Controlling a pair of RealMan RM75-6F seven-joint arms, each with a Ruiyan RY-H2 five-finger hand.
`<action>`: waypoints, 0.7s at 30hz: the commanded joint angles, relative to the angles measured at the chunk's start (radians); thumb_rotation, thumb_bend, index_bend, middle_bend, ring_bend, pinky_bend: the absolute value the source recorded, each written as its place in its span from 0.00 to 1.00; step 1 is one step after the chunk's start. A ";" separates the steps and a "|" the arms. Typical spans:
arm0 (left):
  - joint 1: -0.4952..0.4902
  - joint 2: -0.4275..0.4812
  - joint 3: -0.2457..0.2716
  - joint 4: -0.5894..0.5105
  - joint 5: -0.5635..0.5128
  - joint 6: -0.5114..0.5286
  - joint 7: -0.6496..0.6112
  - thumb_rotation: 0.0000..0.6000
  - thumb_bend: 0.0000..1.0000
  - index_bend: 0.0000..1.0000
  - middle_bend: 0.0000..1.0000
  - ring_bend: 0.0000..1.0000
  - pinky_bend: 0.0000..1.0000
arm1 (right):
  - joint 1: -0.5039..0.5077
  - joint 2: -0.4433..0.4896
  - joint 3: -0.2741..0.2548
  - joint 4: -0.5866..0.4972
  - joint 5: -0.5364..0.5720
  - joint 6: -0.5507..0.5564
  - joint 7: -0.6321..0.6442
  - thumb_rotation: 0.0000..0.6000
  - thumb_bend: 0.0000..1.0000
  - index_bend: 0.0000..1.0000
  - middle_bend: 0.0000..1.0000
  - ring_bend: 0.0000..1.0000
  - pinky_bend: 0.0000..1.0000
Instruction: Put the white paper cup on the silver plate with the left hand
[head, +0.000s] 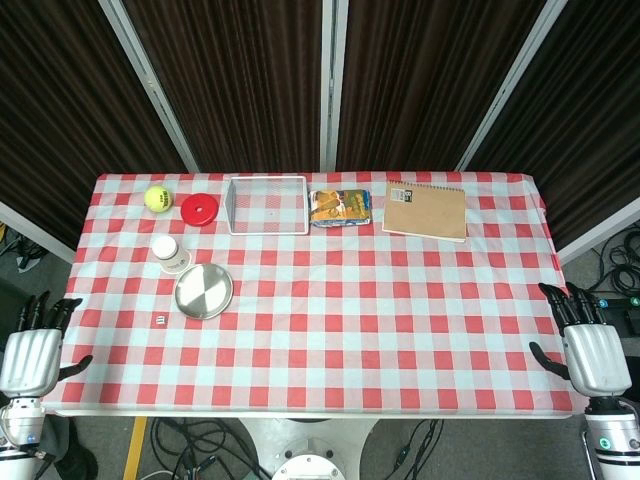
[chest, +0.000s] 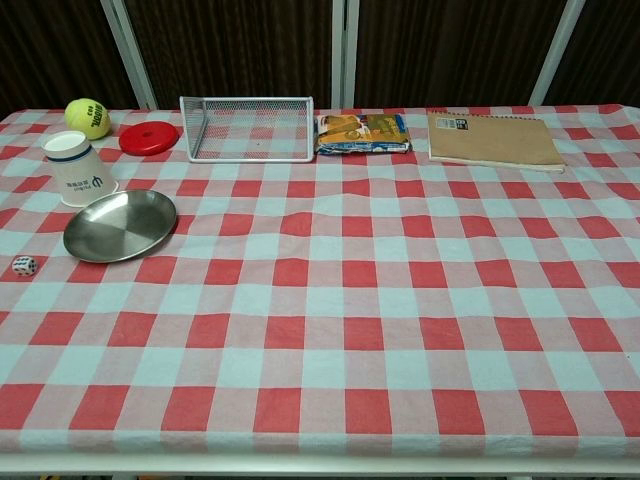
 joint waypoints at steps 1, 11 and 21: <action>0.005 0.001 -0.002 -0.001 0.000 0.008 -0.008 1.00 0.04 0.18 0.19 0.04 0.00 | -0.003 0.000 -0.004 -0.002 -0.004 0.003 0.003 1.00 0.16 0.09 0.16 0.06 0.12; -0.024 0.001 -0.013 0.013 0.032 -0.019 -0.064 1.00 0.04 0.19 0.19 0.05 0.01 | -0.020 0.009 -0.007 -0.006 -0.020 0.040 0.011 1.00 0.16 0.09 0.16 0.06 0.12; -0.181 -0.072 -0.058 0.138 0.000 -0.249 -0.141 1.00 0.05 0.35 0.52 0.47 0.56 | -0.024 0.033 0.006 -0.018 -0.020 0.060 0.004 1.00 0.16 0.09 0.17 0.06 0.12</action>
